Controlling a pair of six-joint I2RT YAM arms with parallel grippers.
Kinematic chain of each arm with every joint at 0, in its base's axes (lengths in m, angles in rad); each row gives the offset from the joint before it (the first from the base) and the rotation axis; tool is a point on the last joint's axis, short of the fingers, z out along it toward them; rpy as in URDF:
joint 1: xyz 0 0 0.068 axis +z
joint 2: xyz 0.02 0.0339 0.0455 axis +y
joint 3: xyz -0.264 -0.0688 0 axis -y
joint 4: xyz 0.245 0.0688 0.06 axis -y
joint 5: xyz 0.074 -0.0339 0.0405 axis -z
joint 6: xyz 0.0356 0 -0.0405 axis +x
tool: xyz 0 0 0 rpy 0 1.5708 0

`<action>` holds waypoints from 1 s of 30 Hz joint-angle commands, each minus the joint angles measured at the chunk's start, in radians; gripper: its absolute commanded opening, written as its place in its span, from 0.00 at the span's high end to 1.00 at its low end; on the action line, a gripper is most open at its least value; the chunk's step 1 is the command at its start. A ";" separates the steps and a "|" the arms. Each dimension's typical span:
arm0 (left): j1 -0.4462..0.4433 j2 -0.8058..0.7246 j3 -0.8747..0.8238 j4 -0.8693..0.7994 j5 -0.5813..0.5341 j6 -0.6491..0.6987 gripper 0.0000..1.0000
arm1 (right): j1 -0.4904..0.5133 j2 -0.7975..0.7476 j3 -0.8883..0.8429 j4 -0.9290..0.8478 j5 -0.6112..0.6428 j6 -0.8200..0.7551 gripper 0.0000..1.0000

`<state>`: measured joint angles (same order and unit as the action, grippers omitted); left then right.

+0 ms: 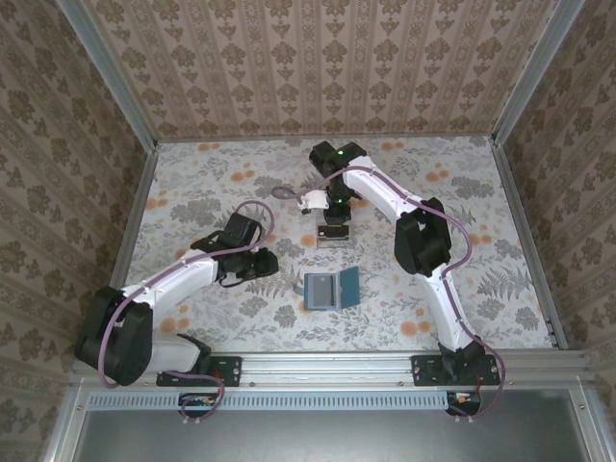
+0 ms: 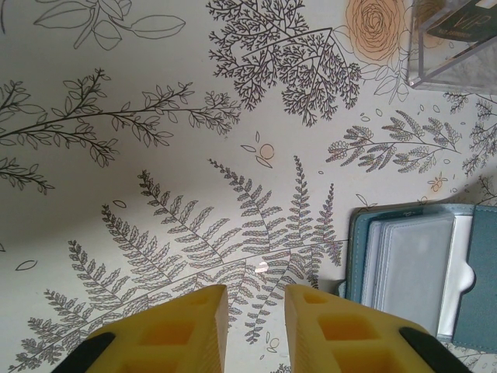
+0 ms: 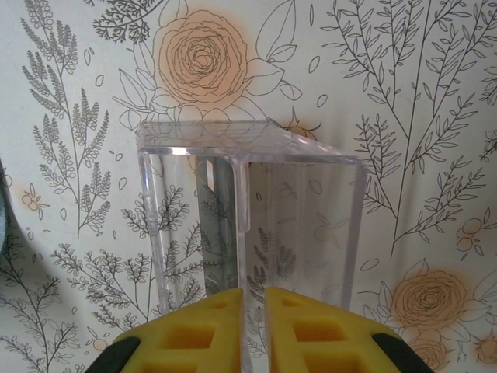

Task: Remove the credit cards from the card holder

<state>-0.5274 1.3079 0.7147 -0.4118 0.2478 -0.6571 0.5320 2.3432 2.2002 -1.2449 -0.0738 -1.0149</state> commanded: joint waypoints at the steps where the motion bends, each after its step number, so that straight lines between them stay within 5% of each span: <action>1: 0.008 0.005 0.020 -0.014 0.017 0.022 0.74 | -0.003 -0.020 0.013 0.002 0.020 0.010 0.85; 14: -0.087 0.074 0.117 -0.019 0.014 0.024 0.73 | -0.004 -0.247 -0.204 0.200 -0.022 0.270 0.82; 30: -0.229 0.220 0.230 -0.029 -0.019 -0.005 0.76 | -0.004 -0.627 -0.796 0.537 -0.143 1.172 0.78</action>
<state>-0.7471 1.5105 0.9203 -0.4187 0.2440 -0.6525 0.5320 1.7824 1.4673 -0.7834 -0.1493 -0.0906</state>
